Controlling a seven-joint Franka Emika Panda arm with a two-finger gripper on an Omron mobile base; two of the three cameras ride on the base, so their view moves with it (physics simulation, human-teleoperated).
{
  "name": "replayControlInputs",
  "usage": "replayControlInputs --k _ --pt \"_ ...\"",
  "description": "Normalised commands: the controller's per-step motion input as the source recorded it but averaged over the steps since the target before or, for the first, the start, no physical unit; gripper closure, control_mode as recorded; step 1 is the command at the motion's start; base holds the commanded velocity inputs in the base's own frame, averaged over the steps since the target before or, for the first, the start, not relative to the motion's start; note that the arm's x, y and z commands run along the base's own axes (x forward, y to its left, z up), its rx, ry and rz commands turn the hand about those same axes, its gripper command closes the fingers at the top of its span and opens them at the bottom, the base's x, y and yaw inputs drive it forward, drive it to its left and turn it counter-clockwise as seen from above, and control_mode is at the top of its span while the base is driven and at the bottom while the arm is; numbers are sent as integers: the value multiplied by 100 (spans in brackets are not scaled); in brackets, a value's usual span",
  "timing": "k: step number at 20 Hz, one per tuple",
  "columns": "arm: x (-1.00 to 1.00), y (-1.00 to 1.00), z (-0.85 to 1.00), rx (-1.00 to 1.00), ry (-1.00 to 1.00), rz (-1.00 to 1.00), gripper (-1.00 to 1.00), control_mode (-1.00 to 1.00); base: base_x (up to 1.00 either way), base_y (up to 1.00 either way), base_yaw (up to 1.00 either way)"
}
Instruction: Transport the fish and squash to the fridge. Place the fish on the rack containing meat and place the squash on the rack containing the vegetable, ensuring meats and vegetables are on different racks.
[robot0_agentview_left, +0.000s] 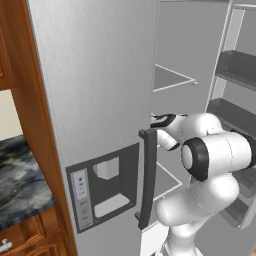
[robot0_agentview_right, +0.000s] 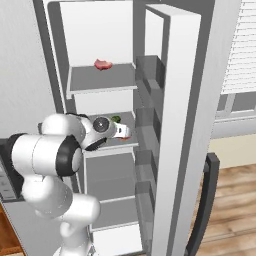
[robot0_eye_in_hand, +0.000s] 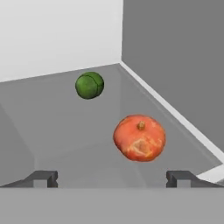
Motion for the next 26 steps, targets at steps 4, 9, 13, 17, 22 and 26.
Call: replayControlInputs --k 4,9,13,17,22,26 --pt "-56 8 43 0 -8 -8 -100 -100 0 0 0" --pt "-54 6 75 0 0 -15 -100 -100 0 0 0" --pt "-29 11 95 0 0 -12 -100 -100 0 0 0" --pt "-31 17 96 0 -2 -11 -100 -100 0 0 0" --pt "-31 7 100 0 0 -10 -100 -100 0 0 0" --pt "-29 9 100 0 0 -7 -100 -100 0 0 0"
